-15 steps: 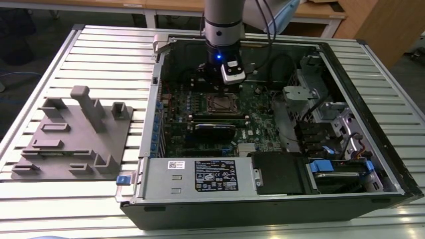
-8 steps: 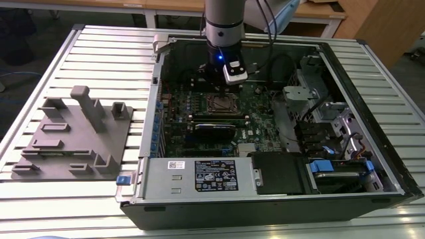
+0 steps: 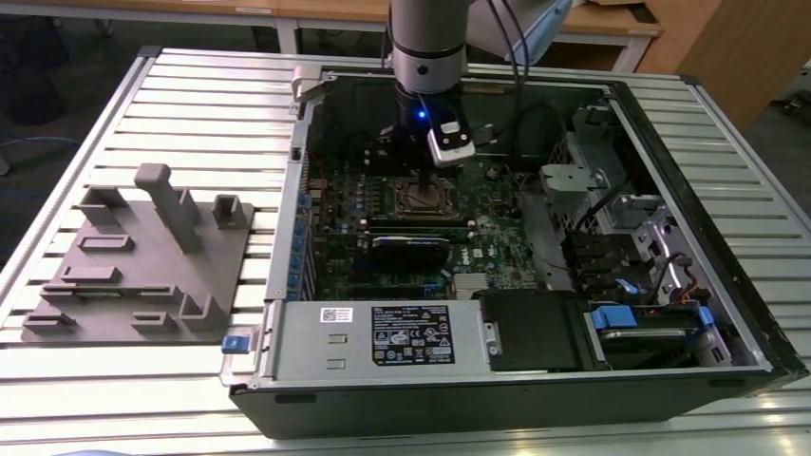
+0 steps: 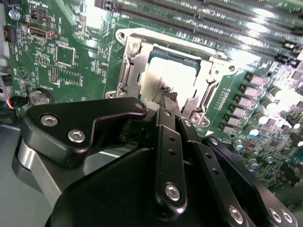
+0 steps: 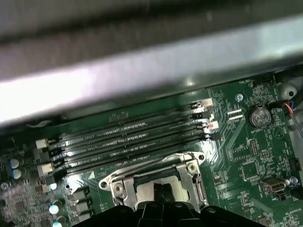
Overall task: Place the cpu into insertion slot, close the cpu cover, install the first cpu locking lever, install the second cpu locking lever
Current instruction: 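Install the first cpu locking lever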
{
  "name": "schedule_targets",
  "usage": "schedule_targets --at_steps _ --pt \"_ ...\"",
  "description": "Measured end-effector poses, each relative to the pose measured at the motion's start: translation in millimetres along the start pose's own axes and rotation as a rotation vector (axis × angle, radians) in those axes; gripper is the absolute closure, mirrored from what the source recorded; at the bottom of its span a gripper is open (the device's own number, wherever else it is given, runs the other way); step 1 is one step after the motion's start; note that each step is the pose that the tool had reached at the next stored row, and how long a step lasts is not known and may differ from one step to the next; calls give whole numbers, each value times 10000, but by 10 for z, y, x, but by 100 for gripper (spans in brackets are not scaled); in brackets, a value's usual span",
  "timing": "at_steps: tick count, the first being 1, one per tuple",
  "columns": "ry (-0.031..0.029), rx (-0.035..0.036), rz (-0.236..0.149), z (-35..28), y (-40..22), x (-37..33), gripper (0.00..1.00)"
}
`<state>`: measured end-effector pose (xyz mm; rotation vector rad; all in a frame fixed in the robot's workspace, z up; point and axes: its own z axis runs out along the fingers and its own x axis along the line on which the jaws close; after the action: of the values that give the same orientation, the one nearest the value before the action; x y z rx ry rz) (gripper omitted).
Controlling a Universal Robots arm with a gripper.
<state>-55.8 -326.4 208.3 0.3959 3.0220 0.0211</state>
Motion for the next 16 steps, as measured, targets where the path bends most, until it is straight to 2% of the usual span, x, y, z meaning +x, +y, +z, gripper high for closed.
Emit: schedule_targets --at_steps 3,8,12,16 --pt "1 -3 -36 0 -34 -6 89" --pt "3 -1 -38 0 -36 -7 89" --pt "124 32 -42 5 -37 -6 89" --pt "125 30 -41 6 -36 -6 89"
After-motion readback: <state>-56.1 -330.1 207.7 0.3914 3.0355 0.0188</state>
